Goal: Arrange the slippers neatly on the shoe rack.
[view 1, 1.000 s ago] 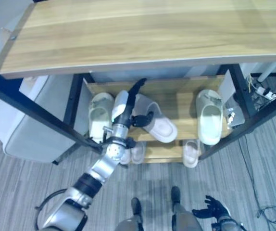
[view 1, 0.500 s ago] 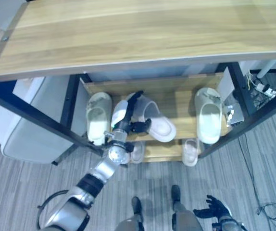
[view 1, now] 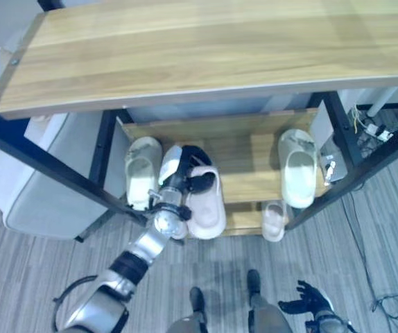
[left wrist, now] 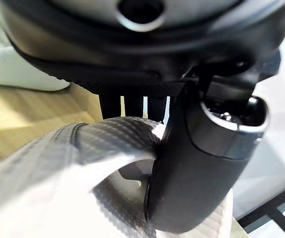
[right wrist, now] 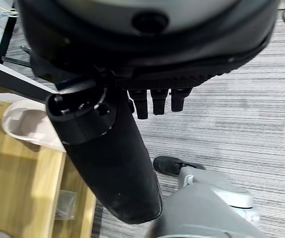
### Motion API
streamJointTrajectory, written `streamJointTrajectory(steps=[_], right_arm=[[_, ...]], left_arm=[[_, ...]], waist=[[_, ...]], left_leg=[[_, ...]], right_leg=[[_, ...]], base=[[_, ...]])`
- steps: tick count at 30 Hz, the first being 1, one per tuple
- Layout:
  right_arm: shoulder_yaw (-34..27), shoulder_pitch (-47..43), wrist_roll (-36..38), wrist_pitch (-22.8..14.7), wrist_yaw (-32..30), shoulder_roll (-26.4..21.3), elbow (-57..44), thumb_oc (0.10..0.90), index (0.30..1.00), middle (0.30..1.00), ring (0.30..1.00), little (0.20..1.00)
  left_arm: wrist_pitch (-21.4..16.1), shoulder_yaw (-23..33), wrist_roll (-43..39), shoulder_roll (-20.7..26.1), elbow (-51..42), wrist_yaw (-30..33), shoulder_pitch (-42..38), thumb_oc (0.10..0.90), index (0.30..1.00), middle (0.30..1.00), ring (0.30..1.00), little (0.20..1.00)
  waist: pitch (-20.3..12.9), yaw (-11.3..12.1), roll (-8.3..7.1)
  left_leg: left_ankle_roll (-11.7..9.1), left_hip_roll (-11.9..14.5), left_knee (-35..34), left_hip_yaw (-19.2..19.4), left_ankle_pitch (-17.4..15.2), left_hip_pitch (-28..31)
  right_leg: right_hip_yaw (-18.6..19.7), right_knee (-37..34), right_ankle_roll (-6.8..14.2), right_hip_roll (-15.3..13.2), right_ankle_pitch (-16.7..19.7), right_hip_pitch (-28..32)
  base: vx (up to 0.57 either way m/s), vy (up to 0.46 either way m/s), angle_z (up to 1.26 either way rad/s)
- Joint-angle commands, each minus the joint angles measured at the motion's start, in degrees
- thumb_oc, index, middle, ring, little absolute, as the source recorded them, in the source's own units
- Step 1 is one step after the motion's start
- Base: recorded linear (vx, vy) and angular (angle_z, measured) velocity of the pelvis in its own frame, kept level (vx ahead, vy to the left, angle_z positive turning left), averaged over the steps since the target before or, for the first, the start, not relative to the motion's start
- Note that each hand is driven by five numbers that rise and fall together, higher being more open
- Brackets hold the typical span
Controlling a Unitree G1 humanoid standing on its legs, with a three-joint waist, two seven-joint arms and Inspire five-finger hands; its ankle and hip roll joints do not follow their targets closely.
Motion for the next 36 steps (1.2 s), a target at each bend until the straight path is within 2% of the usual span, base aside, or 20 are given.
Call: streamJointTrajectory(steps=[1,3,5,8,11,15,18,19,20,21,22,27,30,31,33,34,35,36], right_arm=[[-0.3,1.8,-0.4,-0.8,0.1,-3.4,-2.1,0.8,0.9,0.9,0.9,0.9],[-0.4,1.9,-0.5,-0.7,0.3,-3.2,-2.2,0.8,0.9,0.9,0.9,0.9],[-0.9,2.4,-0.5,-0.5,0.9,-2.7,-2.0,0.8,0.9,0.9,0.9,0.9],[-0.8,3.0,-0.4,-0.5,1.7,-2.2,-1.5,0.8,0.9,0.9,0.9,0.9],[-0.5,3.0,-0.3,-0.5,2.0,-2.2,-1.0,0.8,0.9,0.9,0.9,0.9],[0.6,2.0,-0.3,-0.7,2.1,-2.3,-0.5,0.8,0.9,0.9,0.9,0.9],[1.3,0.1,0.1,-0.7,1.6,-2.9,-1.0,0.8,0.9,0.9,0.9,0.9],[1.7,-2.2,0.7,-1.0,0.7,-3.5,-2.3,0.8,0.9,0.9,0.9,0.9],[2.1,-3.1,1.0,-1.2,0.3,-3.7,-3.2,0.8,0.9,0.9,0.9,0.9],[2.1,-3.3,1.0,-1.1,0.3,-3.8,-3.2,0.8,0.9,0.9,0.9,0.9],[2.2,-4.2,1.3,-1.7,-0.5,-4.3,-5.1,0.8,0.9,0.9,0.9,0.9],[3.1,-6.2,1.0,-2.1,-3.0,-5.3,-9.1,0.8,0.9,0.9,0.9,0.9],[1.4,-7.2,1.4,-2.9,-5.3,-6.1,-11.7,0.8,0.9,0.9,0.9,0.9],[1.4,-7.2,1.4,-2.9,-5.3,-6.1,-11.7,0.8,0.9,0.9,0.9,0.9],[-0.1,-8.9,2.0,-3.9,-7.3,-6.7,-14.5,0.8,0.9,0.9,0.9,0.9],[-0.1,-8.9,2.0,-3.9,-7.3,-6.7,-14.5,0.8,0.9,0.9,0.9,0.9],[-1.3,-9.7,3.1,-4.8,-8.2,-7.3,-16.7,0.8,0.9,0.9,0.9,0.9],[-2.2,-9.8,3.6,-5.3,-8.8,-7.5,-18.3,0.8,0.9,0.9,0.9,0.9]], left_arm=[[-5.3,1.5,-3.4,0.3,-5.3,-1.0,-4.5,0.4,0.3,0.3,0.3,0.3],[-5.9,1.8,-4.7,0.5,-7.2,-1.9,-3.1,0.4,0.3,0.3,0.3,0.3],[-8.6,3.1,-13.5,0.3,-16.5,-6.2,4.2,0.4,0.3,0.3,0.3,0.3],[-9.7,2.2,-20.3,0.4,-25.0,-11.7,11.4,0.4,0.3,0.3,0.3,0.3],[-8.8,0.1,-23.4,0.4,-27.5,-15.1,13.8,0.4,0.3,0.3,0.3,0.3],[-7.8,-2.9,-22.8,0.1,-26.5,-17.2,14.9,0.4,0.3,0.3,0.3,0.3],[-7.0,-5.2,-22.1,-0.6,-24.0,-17.7,14.7,0.4,0.3,0.3,0.3,0.3],[-6.9,-6.7,-21.5,-1.1,-22.4,-17.1,12.7,0.4,0.3,0.3,0.3,0.3],[-6.8,-7.4,-20.9,-1.2,-21.7,-16.6,11.9,0.4,0.3,0.3,0.3,0.3],[-6.8,-7.4,-20.8,-1.2,-21.5,-16.5,11.6,0.4,0.3,0.3,0.3,0.3],[-6.9,-7.8,-19.0,-1.4,-20.0,-15.2,9.9,0.4,0.3,0.3,0.3,0.3],[-7.8,-5.0,-15.2,-0.6,-19.4,-9.5,5.1,0.4,0.3,0.3,0.3,0.3],[-8.1,-2.8,-12.1,0.8,-20.0,-5.0,-0.6,0.4,0.3,0.3,0.3,0.3],[-8.1,-2.8,-12.1,0.8,-20.0,-5.0,-0.6,0.4,0.3,0.3,0.3,0.3],[-8.2,-0.1,-9.5,2.8,-20.4,-0.3,-5.8,0.4,0.3,0.3,0.3,0.3],[-8.2,-0.1,-9.5,2.8,-20.4,-0.3,-5.8,0.4,0.3,0.3,0.3,0.3],[-8.0,1.0,-7.8,4.4,-20.8,2.2,-9.6,0.4,0.3,0.3,0.3,0.3],[-7.8,1.7,-6.6,5.2,-20.6,3.9,-11.4,0.4,0.3,0.3,0.3,0.3]], waist=[[-2.4,1.5,1.85],[-2.6,1.7,1.92],[-3.0,2.9,2.12],[-3.4,4.2,2.31],[-3.4,4.9,2.48],[-2.9,5.3,2.53],[-0.8,5.6,2.52],[3.0,5.6,2.66],[5.0,5.5,2.57],[4.9,5.4,2.59],[6.9,5.1,2.33],[9.0,4.4,1.96],[9.7,3.5,1.31],[9.7,3.5,1.31],[10.4,2.3,1.34],[10.3,2.3,1.34],[10.8,1.5,1.19],[11.0,1.0,1.02]], left_leg=[[-2.9,0.6,-0.4,-6.2,-0.2,-1.8],[-2.9,0.6,-0.4,-6.4,-0.2,-1.6],[-3.0,0.7,-0.4,-7.0,0.1,-0.9],[-3.0,0.7,-0.4,-8.2,0.5,-0.6],[-3.2,0.7,-0.3,-9.1,1.0,-0.7],[-3.3,0.9,-0.1,-10.0,1.3,-1.0],[-3.3,1.0,0.9,-10.7,1.7,-2.4],[-3.3,1.4,4.6,-11.2,1.5,-6.7],[-3.2,1.6,6.6,-11.5,1.2,-8.9],[-3.2,1.6,7.1,-11.6,1.1,-9.4],[-3.3,1.8,10.9,-11.6,0.4,-13.7],[-1.8,2.8,22.7,-10.5,-2.4,-26.6],[-1.6,3.3,33.5,-10.0,-5.5,-38.0],[-1.6,3.3,33.6,-10.0,-5.5,-38.1],[-1.2,4.1,43.0,-10.4,-8.5,-47.8],[-1.2,4.1,43.0,-10.4,-8.5,-48.0],[-1.1,4.4,49.4,-10.9,-12.4,-52.9],[-0.9,4.6,53.8,-11.1,-14.2,-56.7]], right_leg=[[-1.9,0.2,4.5,1.2,-10.4,5.7],[-2.0,0.2,4.4,1.2,-10.5,6.0],[-3.0,0.2,4.1,1.3,-11.0,7.4],[-4.2,0.2,3.8,1.5,-11.4,8.7],[-5.3,0.2,3.6,1.7,-11.8,9.3],[-5.9,0.2,3.4,2.0,-11.9,9.5],[-6.2,1.2,3.2,2.0,-11.9,8.5],[-6.7,6.5,2.6,1.3,-12.6,3.4],[-6.8,8.9,2.2,0.9,-13.0,1.0],[-6.8,9.4,2.2,0.9,-13.2,0.4],[-7.2,14.0,1.7,0.2,-14.2,-3.9],[-6.2,28.6,0.7,-1.0,-17.6,-18.7],[-5.4,38.5,0.9,-3.1,-20.0,-29.7],[-5.4,38.5,0.9,-3.1,-20.1,-29.9],[-3.8,48.3,0.8,-4.1,-22.1,-40.3],[-3.8,48.3,0.8,-4.1,-22.1,-40.4],[-2.4,53.8,1.0,-4.7,-25.5,-45.3],[-1.6,57.2,1.2,-5.1,-26.8,-48.5]], base=[[0.01,-0.033,0.07],[0.01,-0.025,0.09],[0.0,-0.057,0.11],[-0.03,-0.058,0.38],[-0.04,-0.048,0.34],[-0.02,-0.034,0.13],[-0.17,-0.026,0.1],[-0.42,-0.042,0.03],[-0.36,-0.03,0.0],[-0.26,-0.032,0.06],[-0.2,-0.016,0.08],[-0.21,0.052,-0.04],[-0.17,0.045,-0.45],[-0.16,0.053,-0.15],[-0.15,0.076,-0.03],[-0.04,0.095,-0.23],[0.0,0.067,-0.18],[-0.01,0.092,-0.15]])
